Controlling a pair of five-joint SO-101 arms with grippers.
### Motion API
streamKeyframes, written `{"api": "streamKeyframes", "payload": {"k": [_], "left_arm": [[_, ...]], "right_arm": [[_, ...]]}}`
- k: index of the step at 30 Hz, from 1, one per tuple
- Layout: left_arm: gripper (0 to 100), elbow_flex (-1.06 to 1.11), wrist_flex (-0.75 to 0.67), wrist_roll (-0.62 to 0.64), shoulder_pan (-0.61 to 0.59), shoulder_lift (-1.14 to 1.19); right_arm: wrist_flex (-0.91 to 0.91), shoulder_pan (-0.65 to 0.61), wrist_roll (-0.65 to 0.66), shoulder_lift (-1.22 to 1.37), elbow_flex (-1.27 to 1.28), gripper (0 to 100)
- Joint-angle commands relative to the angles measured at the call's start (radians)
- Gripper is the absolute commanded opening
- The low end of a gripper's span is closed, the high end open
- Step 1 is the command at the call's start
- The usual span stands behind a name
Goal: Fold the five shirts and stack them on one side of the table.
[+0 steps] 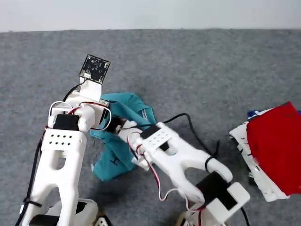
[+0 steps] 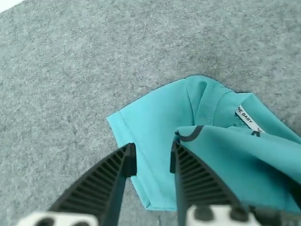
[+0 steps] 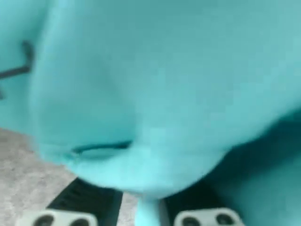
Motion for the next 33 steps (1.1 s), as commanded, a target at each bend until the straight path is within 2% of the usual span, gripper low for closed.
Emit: {"api": "streamKeyframes", "payload": {"k": [1, 4, 11, 15, 25, 33], "left_arm": [[13, -0.007, -0.011, 0.003, 0.005, -0.032], [13, -0.007, -0.009, 0.003, 0.005, -0.032], [13, -0.008, -0.009, 0.006, 0.005, -0.032], [13, -0.008, -0.009, 0.008, 0.011, -0.032], [13, -0.007, -0.006, 0.003, 0.213, -0.032], [13, -0.114, 0.120, 0.008, 0.239, -0.100]], "right_arm": [[-0.038, 0.093, 0.080, 0.016, -0.038, 1.0], [0.018, 0.150, 0.097, -0.008, -0.077, 0.9], [0.361, 0.263, 0.104, -0.225, -0.301, 0.9], [0.476, 0.371, 0.104, -0.341, -0.393, 0.9], [0.538, 0.616, 0.104, -0.576, -0.476, 0.9], [0.591, 0.782, 0.077, -0.662, -0.480, 0.9]]}}
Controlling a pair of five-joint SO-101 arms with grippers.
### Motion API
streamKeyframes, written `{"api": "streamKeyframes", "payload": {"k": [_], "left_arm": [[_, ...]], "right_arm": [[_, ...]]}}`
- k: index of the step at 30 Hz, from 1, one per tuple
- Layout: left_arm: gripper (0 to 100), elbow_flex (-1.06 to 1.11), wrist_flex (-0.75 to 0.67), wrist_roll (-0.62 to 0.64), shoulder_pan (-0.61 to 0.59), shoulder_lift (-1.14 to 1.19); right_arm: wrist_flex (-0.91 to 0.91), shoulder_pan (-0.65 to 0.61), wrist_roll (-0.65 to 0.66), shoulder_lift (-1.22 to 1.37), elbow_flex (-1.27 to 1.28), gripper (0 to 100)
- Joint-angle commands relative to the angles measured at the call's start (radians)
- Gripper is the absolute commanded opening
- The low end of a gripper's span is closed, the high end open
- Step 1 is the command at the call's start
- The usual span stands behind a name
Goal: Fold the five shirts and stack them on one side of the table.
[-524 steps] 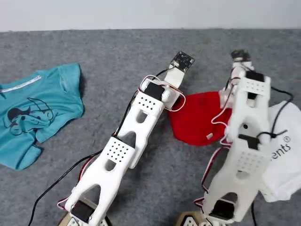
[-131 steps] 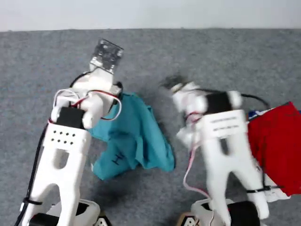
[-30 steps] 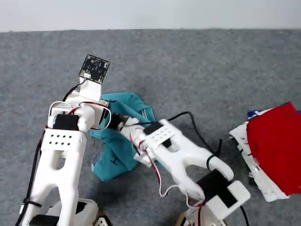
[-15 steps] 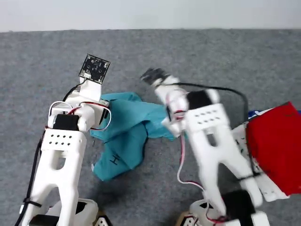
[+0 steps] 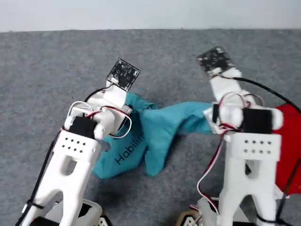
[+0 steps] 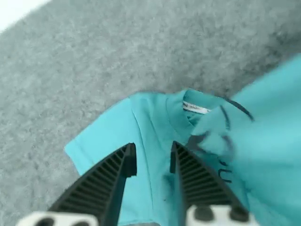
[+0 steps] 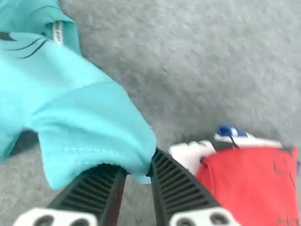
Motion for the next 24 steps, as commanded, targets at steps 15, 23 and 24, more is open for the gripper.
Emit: {"api": "streamKeyframes", "payload": {"k": [15, 23, 24], "left_arm": [[13, -0.116, 0.479, 0.003, 0.494, 0.012], [19, -0.180, 0.362, 0.006, 0.585, 0.430], [21, -0.220, 0.387, 0.006, 0.585, 0.499]], "right_arm": [[-0.125, 0.165, -0.057, 0.077, 0.040, 0.9], [-0.116, 0.166, -0.057, 0.077, 0.044, 0.9], [-0.116, 0.166, -0.057, 0.077, 0.044, 0.9]]}}
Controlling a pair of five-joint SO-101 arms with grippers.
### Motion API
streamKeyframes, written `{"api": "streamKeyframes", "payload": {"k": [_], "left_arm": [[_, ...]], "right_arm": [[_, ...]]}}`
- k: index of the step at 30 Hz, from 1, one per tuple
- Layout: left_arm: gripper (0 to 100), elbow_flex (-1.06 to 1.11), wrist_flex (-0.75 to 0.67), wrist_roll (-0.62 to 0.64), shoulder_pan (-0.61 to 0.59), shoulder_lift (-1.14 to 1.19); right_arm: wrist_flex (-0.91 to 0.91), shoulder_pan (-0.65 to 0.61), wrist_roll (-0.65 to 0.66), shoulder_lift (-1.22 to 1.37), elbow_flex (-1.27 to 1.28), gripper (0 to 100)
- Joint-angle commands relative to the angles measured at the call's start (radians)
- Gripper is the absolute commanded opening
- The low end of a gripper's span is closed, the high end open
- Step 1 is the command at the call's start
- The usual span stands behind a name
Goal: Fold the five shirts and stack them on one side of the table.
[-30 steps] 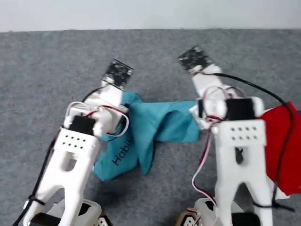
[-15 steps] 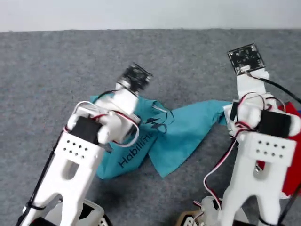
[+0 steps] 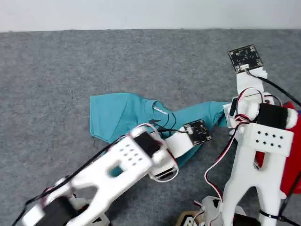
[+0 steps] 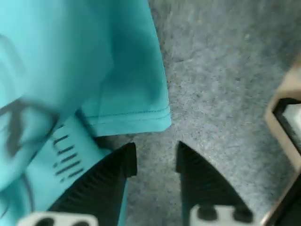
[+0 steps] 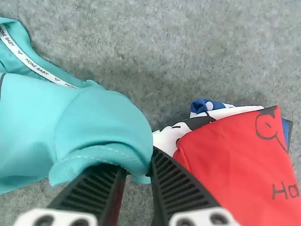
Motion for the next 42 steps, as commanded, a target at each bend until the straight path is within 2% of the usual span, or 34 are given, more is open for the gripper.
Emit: {"api": "streamKeyframes", "payload": {"k": [1, 6, 11, 16, 23, 28, 35, 42], "left_arm": [[22, -0.148, 0.041, 0.005, 0.011, 0.229], [21, -0.437, 0.204, -0.002, 0.002, 0.502], [21, -0.564, 0.190, 0.000, -0.003, 0.683], [20, -0.631, 0.183, 0.000, -0.021, 0.769], [1, -0.714, 0.189, -0.002, -0.124, 0.845], [1, -0.727, 0.229, -0.041, -0.181, 0.830], [1, -0.771, 0.407, -0.147, -0.196, 0.615], [1, -0.769, 0.410, -0.141, -0.256, 0.442]], "right_arm": [[-0.010, 0.007, -0.012, 0.002, -0.002, 0.9], [-0.007, 0.005, -0.012, 0.002, 0.002, 0.9], [0.007, 0.005, -0.012, 0.002, 0.015, 0.9], [0.001, 0.005, -0.014, 0.001, 0.084, 0.9], [0.001, 0.004, -0.014, 0.001, 0.091, 0.9], [0.001, 0.004, -0.014, 0.001, 0.095, 0.9], [-0.007, 0.004, -0.014, 0.001, 0.092, 0.9], [-0.010, 0.007, -0.014, 0.001, 0.092, 0.9]]}}
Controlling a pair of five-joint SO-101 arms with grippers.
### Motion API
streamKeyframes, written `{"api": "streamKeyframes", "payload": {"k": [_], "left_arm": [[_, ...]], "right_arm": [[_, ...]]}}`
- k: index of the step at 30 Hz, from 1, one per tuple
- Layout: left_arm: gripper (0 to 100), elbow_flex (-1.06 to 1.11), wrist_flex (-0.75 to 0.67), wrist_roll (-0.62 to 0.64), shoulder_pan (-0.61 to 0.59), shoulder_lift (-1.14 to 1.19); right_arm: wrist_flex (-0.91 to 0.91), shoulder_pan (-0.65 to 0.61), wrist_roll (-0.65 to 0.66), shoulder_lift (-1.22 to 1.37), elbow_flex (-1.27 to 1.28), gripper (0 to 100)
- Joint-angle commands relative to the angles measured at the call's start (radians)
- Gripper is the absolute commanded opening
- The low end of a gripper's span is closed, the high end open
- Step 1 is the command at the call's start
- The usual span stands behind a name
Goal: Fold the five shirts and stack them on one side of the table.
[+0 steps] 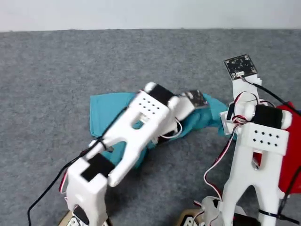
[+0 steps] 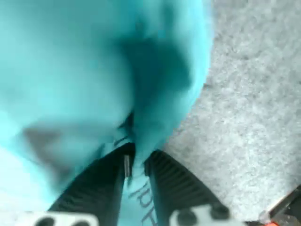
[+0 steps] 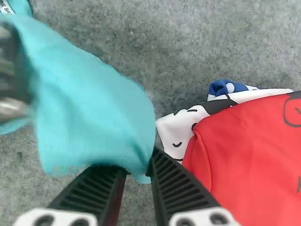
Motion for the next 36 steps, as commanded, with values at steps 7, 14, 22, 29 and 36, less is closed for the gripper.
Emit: {"api": "streamKeyframes", "payload": {"k": [7, 14, 22, 29, 36], "left_arm": [[1, -0.033, 0.020, -0.014, -0.095, -0.256], [1, -0.044, 0.015, -0.015, -0.180, -0.427], [1, -0.119, -0.250, -0.012, -0.416, -0.517], [1, -0.107, -0.721, -0.012, -0.546, -0.439], [1, -0.114, -0.976, -0.017, -0.591, -0.221]], "right_arm": [[-0.050, 0.013, -0.014, -0.085, -0.006, 0.9], [-0.143, 0.013, -0.089, -0.157, -0.009, 0.9], [-0.427, 0.008, -0.193, -0.151, -0.008, 0.9], [-0.653, 0.008, -0.189, -0.128, -0.014, 0.9], [-0.788, -0.024, -0.189, 0.137, -0.175, 0.9]]}}
